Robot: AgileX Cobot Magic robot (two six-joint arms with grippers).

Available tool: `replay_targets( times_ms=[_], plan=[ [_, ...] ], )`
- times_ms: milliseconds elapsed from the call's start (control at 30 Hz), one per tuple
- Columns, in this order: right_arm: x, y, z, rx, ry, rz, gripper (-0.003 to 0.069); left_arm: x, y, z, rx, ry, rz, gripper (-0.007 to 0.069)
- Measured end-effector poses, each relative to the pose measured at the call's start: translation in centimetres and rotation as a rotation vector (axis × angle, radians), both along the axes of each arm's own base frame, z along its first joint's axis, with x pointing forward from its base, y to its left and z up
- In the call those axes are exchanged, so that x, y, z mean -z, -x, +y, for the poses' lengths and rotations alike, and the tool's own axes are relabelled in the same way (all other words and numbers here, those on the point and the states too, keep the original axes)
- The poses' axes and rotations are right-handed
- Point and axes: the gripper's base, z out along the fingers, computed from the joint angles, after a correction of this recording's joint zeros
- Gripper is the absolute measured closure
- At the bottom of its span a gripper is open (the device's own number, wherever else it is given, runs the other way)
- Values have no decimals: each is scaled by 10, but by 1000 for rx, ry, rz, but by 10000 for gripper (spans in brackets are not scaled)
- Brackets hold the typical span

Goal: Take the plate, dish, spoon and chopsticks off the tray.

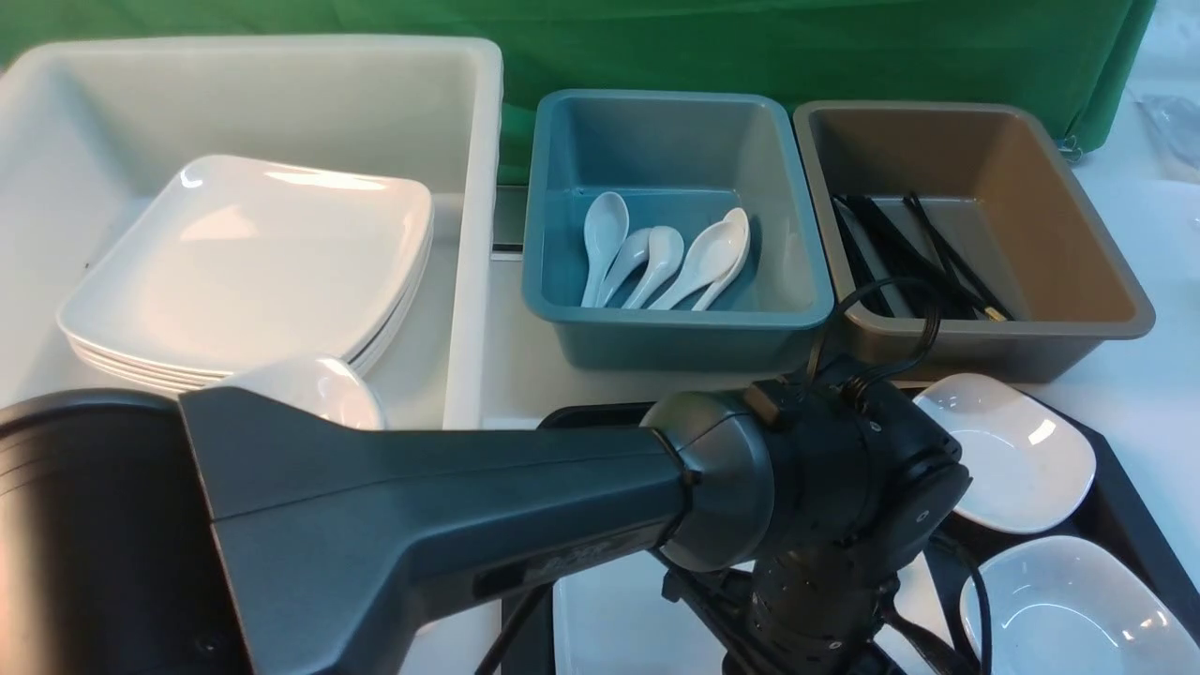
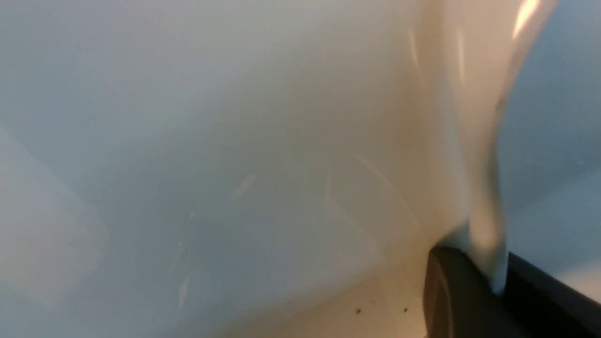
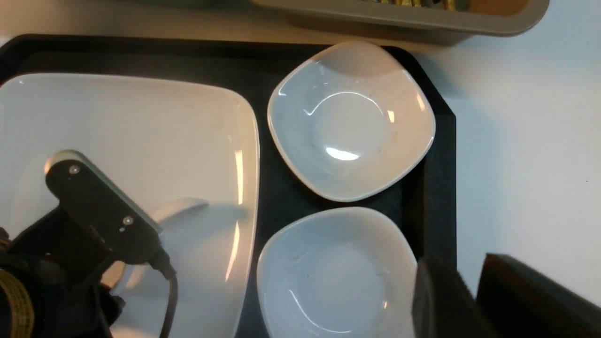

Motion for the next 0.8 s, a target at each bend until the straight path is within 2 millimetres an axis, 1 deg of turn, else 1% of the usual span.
replay_targets(
  times_ms=[33, 100, 200, 233, 267, 300, 333, 367, 400, 467, 500, 533, 567, 667, 700, 733, 767, 800],
  plan=[
    [0, 0, 0, -1, 1, 0, 487, -2, 0, 0, 6, -4, 0, 603],
    [0, 0, 0, -1, 1, 0, 480, -12, -2, 3, 20, 3, -10, 603],
    [0, 0, 0, -6, 4, -1, 475, -34, -11, 9, 12, 34, -59, 603],
    [0, 0, 0, -6, 4, -1, 475, -38, -12, 11, 8, 42, -65, 603],
    [0, 0, 0, -8, 5, -1, 473, -57, -20, 16, 1, 73, -109, 603],
    [0, 0, 0, -11, 7, -1, 473, -67, -26, 20, -4, 88, -136, 603],
    [0, 0, 0, -12, 8, -1, 473, -72, -28, 21, -4, 97, -148, 603],
    [0, 0, 0, -13, 8, -1, 469, -93, -39, 29, -21, 132, -202, 603],
    [0, 0, 0, -13, 8, -1, 467, -100, -46, 34, -33, 144, -225, 603],
    [0, 0, 0, -13, 8, -1, 461, -127, -71, 49, -58, 197, -301, 603],
    [0, 0, 0, -13, 8, -1, 460, -129, -74, 50, -55, 202, -308, 603],
    [0, 0, 0, -13, 8, -1, 458, -143, -95, 63, -73, 238, -357, 603],
    [0, 0, 0, -13, 7, -1, 457, -147, -105, 70, -91, 250, -372, 603],
    [0, 0, 1, -14, 2, -1, 453, -159, -147, 94, -180, 327, -424, 603],
    [0, 0, 1, -15, -1, -2, 452, -156, -158, 98, -201, 337, -427, 603],
    [0, 0, 1, -15, -1, -2, 451, -158, -160, 98, -205, 345, -432, 603],
    [-1, -1, 1, -16, -8, -9, 448, -154, -177, 105, -237, 355, -445, 601],
    [-1, -1, 2, -16, -10, -13, 447, -152, -182, 108, -249, 354, -448, 601]
  ],
)
